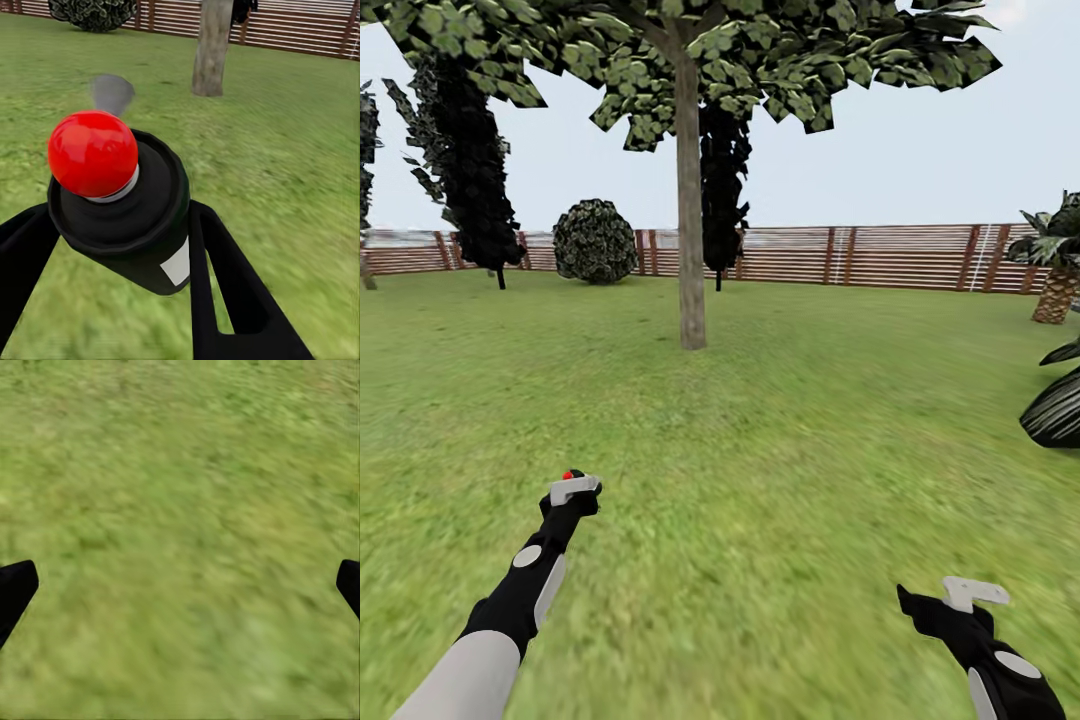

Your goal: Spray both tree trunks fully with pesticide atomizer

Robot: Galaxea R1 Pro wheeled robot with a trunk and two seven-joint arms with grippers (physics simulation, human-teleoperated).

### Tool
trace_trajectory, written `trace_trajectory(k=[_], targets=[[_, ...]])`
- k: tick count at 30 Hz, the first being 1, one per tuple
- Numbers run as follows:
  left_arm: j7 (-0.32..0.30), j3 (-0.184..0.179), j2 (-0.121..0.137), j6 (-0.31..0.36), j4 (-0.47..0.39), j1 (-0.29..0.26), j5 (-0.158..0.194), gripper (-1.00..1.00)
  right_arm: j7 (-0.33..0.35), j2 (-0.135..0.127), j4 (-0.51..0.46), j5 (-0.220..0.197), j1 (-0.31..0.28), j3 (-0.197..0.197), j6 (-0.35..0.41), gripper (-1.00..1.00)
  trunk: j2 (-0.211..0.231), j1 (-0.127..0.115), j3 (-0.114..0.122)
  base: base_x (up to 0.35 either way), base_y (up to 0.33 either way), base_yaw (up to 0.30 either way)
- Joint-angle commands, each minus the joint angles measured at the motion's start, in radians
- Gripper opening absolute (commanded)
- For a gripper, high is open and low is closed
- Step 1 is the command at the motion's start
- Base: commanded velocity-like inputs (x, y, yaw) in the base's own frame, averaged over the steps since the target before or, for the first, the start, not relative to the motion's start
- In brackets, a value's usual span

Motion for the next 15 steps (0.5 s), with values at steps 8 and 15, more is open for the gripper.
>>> trace_trajectory(k=[8, 15], targets=[[-0.008, 0.007, 0.0, -0.003, 0.002, -0.001, -0.006, -1.0, 0.002, 0.001, -0.002, -0.004, 0.0, 0.0, 0.006, 1.0, 0.0, 0.0, -0.009, 0.317, 0.121, 0.182], [-0.008, 0.007, -0.001, -0.003, 0.002, -0.001, -0.006, -1.0, 0.002, 0.001, -0.002, -0.003, 0.0, 0.0, 0.006, 1.0, 0.0, 0.0, -0.009, 0.317, 0.118, 0.014]])
